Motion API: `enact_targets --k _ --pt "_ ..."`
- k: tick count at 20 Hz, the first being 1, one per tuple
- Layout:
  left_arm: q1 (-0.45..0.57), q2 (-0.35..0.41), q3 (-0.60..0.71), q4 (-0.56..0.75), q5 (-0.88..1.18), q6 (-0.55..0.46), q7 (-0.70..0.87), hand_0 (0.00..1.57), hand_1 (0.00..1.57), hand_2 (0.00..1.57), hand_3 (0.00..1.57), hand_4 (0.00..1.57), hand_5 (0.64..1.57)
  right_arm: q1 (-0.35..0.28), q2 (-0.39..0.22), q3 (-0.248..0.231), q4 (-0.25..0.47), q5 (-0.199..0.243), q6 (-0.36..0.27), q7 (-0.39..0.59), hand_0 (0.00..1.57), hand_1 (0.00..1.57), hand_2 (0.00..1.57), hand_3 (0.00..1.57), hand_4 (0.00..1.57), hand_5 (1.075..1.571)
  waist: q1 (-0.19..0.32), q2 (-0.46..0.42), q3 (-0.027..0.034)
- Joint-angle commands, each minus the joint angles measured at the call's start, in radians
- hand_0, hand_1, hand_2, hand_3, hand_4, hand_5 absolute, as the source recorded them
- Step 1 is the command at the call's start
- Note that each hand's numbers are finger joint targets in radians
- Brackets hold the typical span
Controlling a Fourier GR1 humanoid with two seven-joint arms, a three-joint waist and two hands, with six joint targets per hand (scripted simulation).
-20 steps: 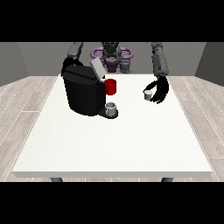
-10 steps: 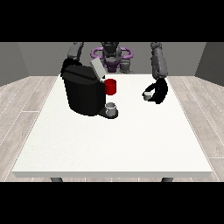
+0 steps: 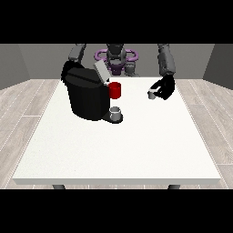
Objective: Insert the coffee pod into the coffee machine and close the lid
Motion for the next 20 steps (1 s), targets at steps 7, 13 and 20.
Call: enact_targets --k 7,13,20 --pt "-0.145 0.009 -0.005 -0.056 0.002 -0.157 0.069 1.26 1.26 1.33 1.29 0.54 1.571 -0.006 0.023 0.04 0.056 0.025 -0.009 0.043 0.0 0.0 0.0 0.0 0.49 1.571 -0.026 -0.082 -0.0004" --pt "-0.165 0.002 0.006 -0.091 -0.006 -0.172 0.086 1.25 1.25 1.33 1.29 0.57 1.571 0.016 -0.007 -0.002 0.077 -0.018 0.048 -0.04 0.0 0.0 0.0 0.0 0.47 1.571 -0.034 -0.076 -0.0002" --pt "-0.246 -0.014 0.02 -0.091 -0.028 -0.152 0.146 1.01 1.01 1.2 1.22 0.54 1.571 -0.032 0.022 0.042 0.025 -0.009 0.038 0.036 0.0 0.0 0.0 0.0 0.5 1.571 -0.086 -0.065 -0.0006"
